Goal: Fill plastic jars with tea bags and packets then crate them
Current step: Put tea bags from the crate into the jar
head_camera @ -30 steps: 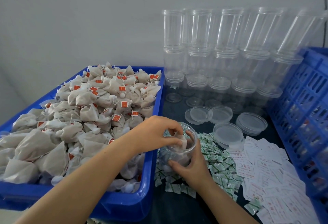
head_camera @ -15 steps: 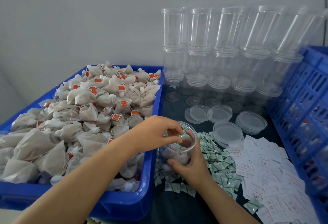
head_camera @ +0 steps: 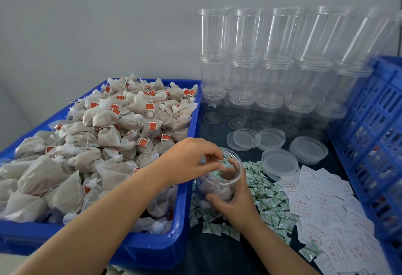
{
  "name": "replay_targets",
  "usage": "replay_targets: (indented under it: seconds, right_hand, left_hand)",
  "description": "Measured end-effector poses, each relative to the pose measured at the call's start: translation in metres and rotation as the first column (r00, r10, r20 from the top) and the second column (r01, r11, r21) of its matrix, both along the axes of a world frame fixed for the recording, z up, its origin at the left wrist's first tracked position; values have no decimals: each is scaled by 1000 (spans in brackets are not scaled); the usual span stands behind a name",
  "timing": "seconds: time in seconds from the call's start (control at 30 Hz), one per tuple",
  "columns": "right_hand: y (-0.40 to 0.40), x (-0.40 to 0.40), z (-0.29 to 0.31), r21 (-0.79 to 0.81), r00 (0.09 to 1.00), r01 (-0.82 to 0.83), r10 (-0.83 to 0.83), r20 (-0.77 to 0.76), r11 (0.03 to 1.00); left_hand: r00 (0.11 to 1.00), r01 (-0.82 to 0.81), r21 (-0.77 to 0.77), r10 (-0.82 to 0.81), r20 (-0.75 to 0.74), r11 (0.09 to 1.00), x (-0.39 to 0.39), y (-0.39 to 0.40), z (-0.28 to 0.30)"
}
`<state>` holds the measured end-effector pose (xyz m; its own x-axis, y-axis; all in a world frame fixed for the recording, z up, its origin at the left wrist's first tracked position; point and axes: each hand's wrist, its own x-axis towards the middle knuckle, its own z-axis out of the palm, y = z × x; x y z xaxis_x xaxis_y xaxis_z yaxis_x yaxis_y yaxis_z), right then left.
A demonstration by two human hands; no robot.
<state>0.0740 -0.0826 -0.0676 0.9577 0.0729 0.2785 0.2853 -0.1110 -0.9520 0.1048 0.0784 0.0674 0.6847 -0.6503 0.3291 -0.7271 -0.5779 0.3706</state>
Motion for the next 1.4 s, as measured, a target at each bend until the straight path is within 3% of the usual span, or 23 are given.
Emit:
replay_targets:
  seconds: [0.17, 0.37, 0.53, 0.6, 0.7, 0.8, 0.87, 1.1, 1.4]
  right_hand:
    - [-1, 0, -2, -65, 999, 38, -38, 5, 997]
    - [-1, 0, -1, -86, 998, 57, -55, 20, 995]
    - [-1, -1, 0, -81, 999, 50, -48, 16, 996]
    - [-1, -1, 1, -70, 999, 43, -42, 20, 997]
    - [-1, -2, 2, -67, 999, 37, -36, 18, 997]
    - [-1, -3, 2, -63, 1000, 29, -29, 8, 998]
    - [-1, -3, 3, -66, 1000, 31, -30, 9, 997]
    - [-1, -4, 5, -80, 999, 38, -37, 9, 996]
    - [-1, -5, 5, -68, 1000, 24, -24, 6, 997]
  left_hand:
    - [989, -112, -128, 123, 78, 985, 6, 8, 1]
    - [948, -279, -159, 298, 114, 947, 20, 18, -5]
    - [833, -515, -99, 524, 177, 852, 44, 29, -21]
    - [755, -627, -26, 616, 225, 778, 53, 37, -29]
    - [680, -732, 229, 701, 213, 641, 62, 52, -43]
    - [658, -714, 430, 739, 143, 553, 65, 59, -54]
    - [656, -706, 475, 739, 156, 526, 64, 56, -54]
    - [585, -778, 423, 780, 221, 464, 59, 59, -44]
    - [579, -815, 137, 779, 240, 564, 58, 65, -32]
